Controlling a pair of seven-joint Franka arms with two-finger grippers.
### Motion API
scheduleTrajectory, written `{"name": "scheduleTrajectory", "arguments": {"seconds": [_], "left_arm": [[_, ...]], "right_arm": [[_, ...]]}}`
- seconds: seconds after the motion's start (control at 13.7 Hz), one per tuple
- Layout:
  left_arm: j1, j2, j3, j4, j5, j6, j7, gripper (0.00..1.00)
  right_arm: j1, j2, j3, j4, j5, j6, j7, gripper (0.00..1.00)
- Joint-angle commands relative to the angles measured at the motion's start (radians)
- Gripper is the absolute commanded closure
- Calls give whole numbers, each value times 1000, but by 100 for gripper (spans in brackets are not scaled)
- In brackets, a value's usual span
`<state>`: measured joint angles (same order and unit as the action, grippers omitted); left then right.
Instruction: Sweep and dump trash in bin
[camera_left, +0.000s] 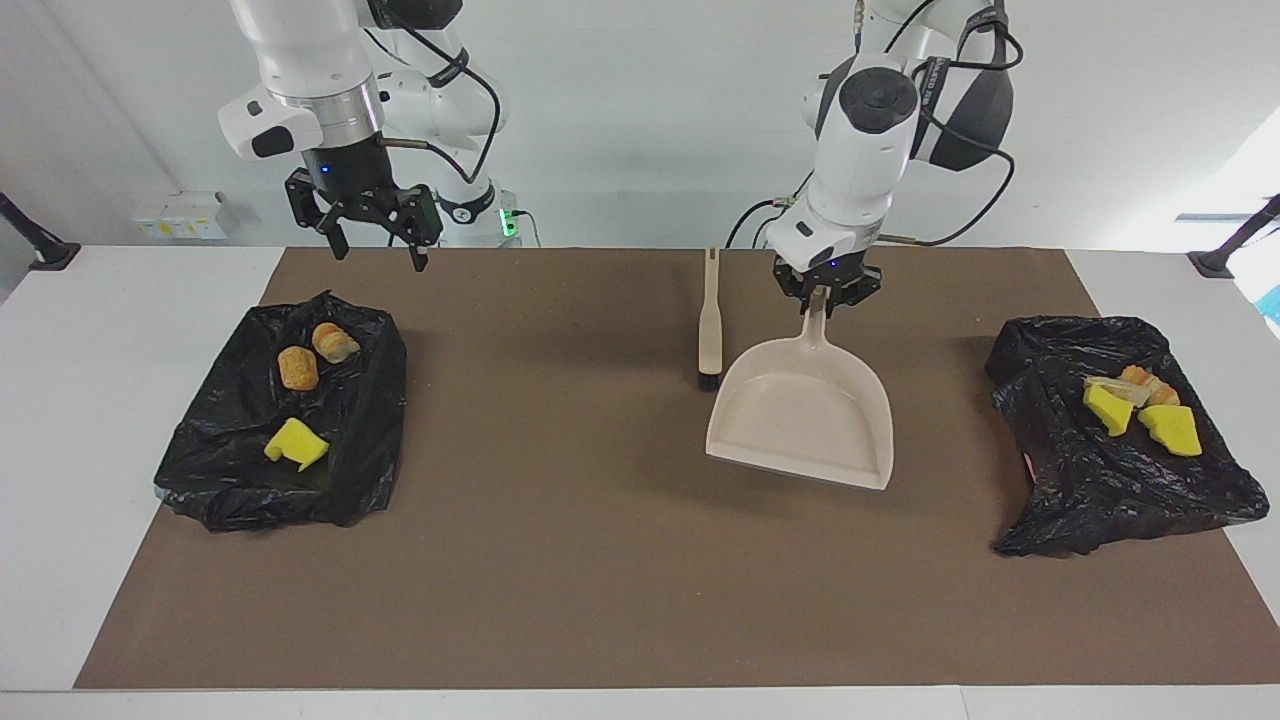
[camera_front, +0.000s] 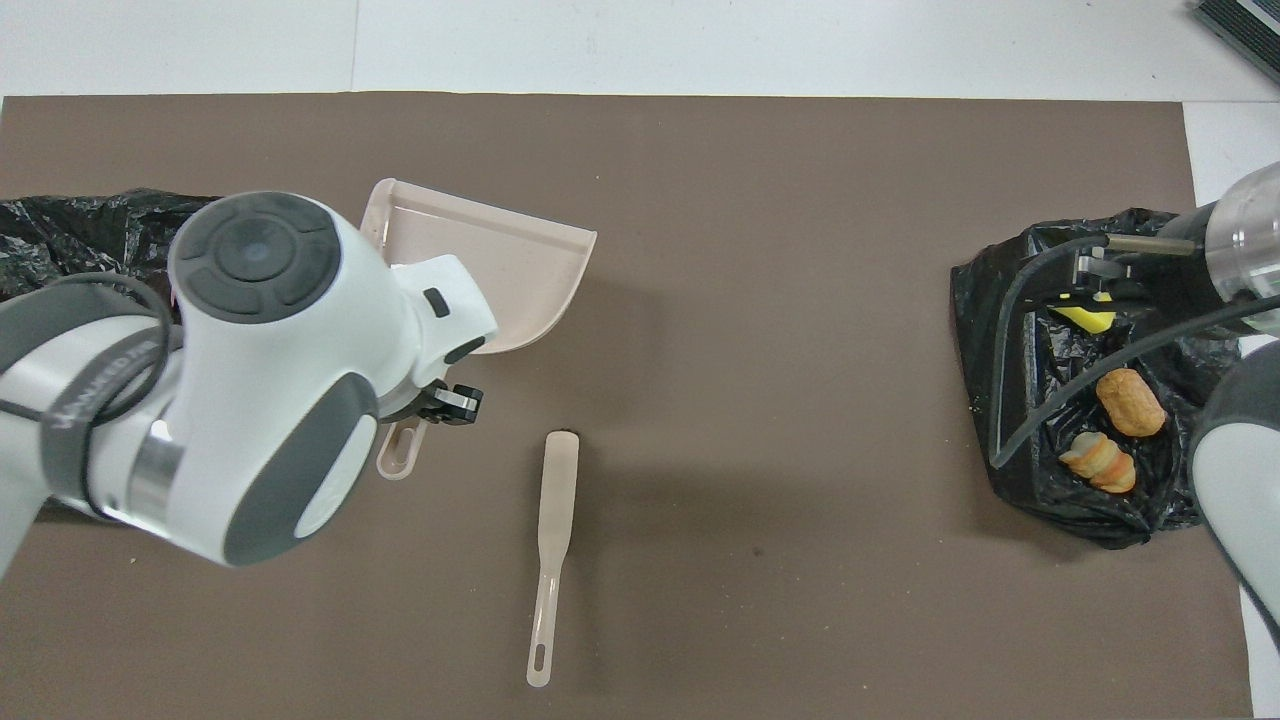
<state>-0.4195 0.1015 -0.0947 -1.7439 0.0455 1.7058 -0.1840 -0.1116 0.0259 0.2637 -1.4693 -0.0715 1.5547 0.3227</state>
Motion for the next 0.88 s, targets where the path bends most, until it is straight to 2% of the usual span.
{"name": "scheduleTrajectory", "arguments": {"seconds": [0.0, 0.15, 0.36, 0.44, 0.66, 0.73, 0.8], "left_arm": [[-62, 191, 16, 138, -12, 32, -105, 100], [-80, 268, 18, 187, -12, 92, -147, 100], [-103, 345, 18, 198, -6, 170, -210, 100], [-117, 377, 20, 217, -3, 185, -236, 100], [-120, 379, 18, 221, 2, 189, -242, 100], [-119, 373, 20, 221, 2, 189, -242, 97], [-114, 366, 21, 219, 2, 189, -244, 83]], "right_arm": [[-7, 16, 6, 27, -7, -15, -7, 0], [-7, 16, 6, 27, -7, -15, -5, 0], [1, 12, -15, 27, -5, -16, -5, 0], [25, 11, -53, 27, -4, -16, -5, 0], [85, 3, -165, 21, 36, -19, -4, 0], [87, 2, -170, 21, 45, -19, -4, 0], [87, 2, -172, 20, 44, -21, -4, 0]]}}
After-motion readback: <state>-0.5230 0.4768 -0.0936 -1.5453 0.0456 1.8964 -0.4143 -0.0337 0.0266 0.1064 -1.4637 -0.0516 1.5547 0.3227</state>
